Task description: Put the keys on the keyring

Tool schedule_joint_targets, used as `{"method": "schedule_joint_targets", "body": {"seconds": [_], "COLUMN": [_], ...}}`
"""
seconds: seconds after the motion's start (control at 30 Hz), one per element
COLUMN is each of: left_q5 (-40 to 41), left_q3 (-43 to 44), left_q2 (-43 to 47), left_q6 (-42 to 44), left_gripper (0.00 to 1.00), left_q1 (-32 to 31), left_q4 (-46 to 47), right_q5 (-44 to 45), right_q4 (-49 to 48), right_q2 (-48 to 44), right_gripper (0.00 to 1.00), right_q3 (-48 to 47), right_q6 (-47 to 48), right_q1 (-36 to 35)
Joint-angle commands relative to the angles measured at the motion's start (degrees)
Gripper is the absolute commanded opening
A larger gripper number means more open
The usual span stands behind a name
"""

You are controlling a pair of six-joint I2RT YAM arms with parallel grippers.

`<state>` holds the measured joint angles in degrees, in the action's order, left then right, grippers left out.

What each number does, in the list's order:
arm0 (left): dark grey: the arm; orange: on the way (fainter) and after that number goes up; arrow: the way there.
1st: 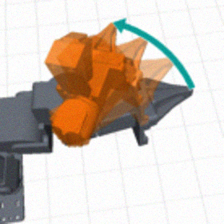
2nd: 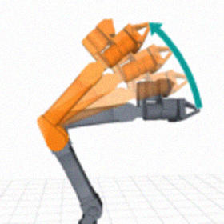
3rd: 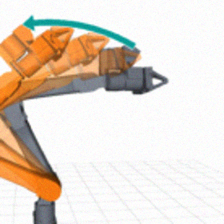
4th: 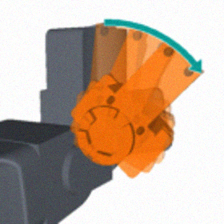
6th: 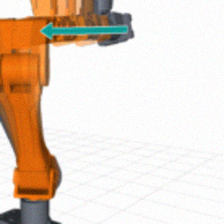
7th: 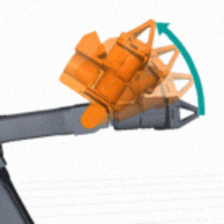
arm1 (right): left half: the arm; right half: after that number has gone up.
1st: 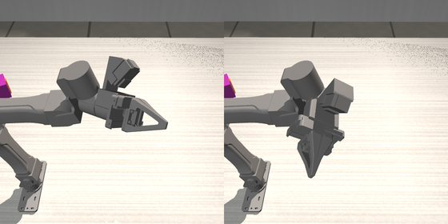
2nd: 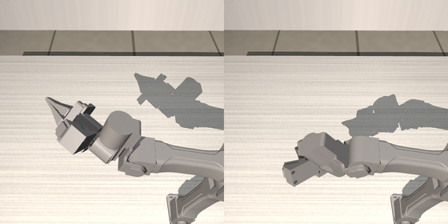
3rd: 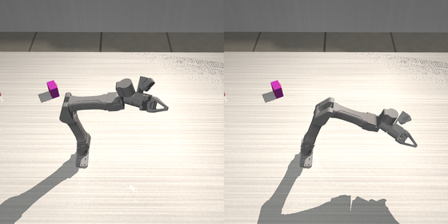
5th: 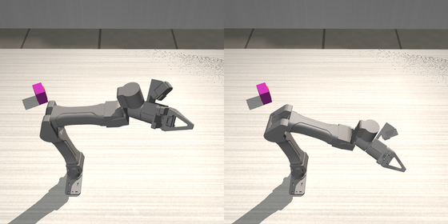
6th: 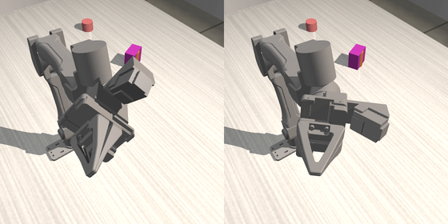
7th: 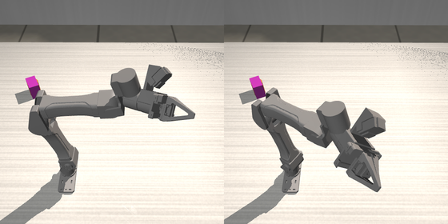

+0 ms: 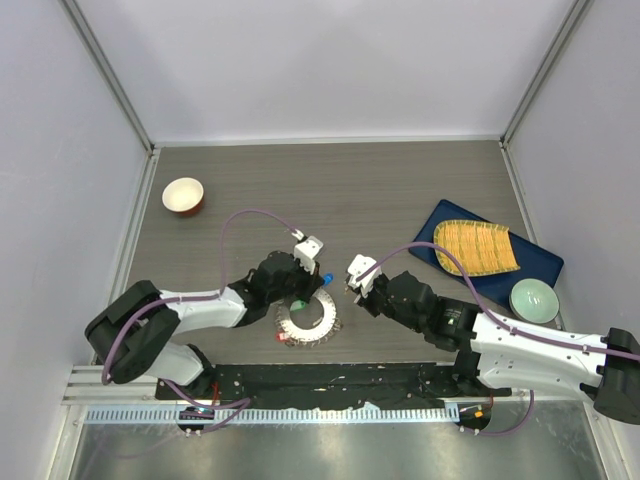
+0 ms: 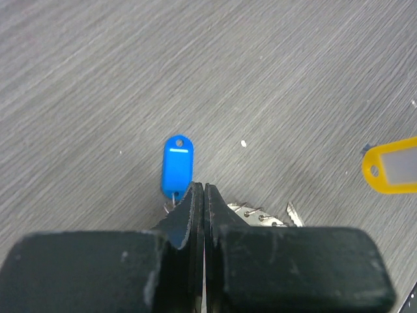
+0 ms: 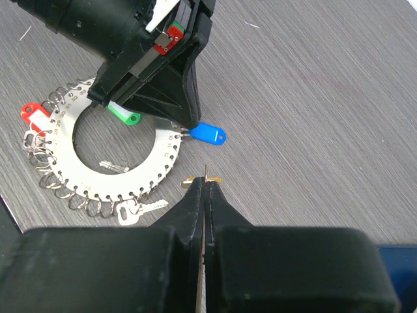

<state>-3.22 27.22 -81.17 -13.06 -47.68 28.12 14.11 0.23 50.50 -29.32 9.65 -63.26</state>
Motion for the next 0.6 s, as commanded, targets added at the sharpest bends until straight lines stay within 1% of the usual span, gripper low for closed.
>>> {"method": "schedule_joint_targets", "body": {"seconds": [0.0,0.07,0.3,0.43,0.57], "left_q5": [0.6,0.4,0.6,0.8,0.7], "left_q3": [2.7,4.1,8.3,10.2,11.9], "left_q2": [2.2,2.2,0.2,-0.2,-0.7], "left_q6": [0.1,0.1,-0.4,-0.3,-0.3], "left_gripper": [0.00,0.02,0.04,0.04,0.06], "left_q1": [-0.2,-0.2,-0.3,-0.3,-0.3], "left_q4": [-9.4,-11.3,-19.8,-23.2,-26.0], "right_q5": [1.2,1.2,1.3,1.4,1.4], "right_q4": [-2.5,-2.4,-2.3,-2.3,-2.3], "right_q2": [-0.3,-0.2,-0.3,-0.4,-0.4], "right_gripper": [0.01,0.01,0.01,0.01,0.01], "right_q3": [0.0,-0.2,-0.2,-0.2,-0.1], "right_q6": [-0.8,-0.8,-0.8,-0.9,-0.9], "right_q1": [-0.4,-0.2,-0.2,-0.3,-0.2]}}
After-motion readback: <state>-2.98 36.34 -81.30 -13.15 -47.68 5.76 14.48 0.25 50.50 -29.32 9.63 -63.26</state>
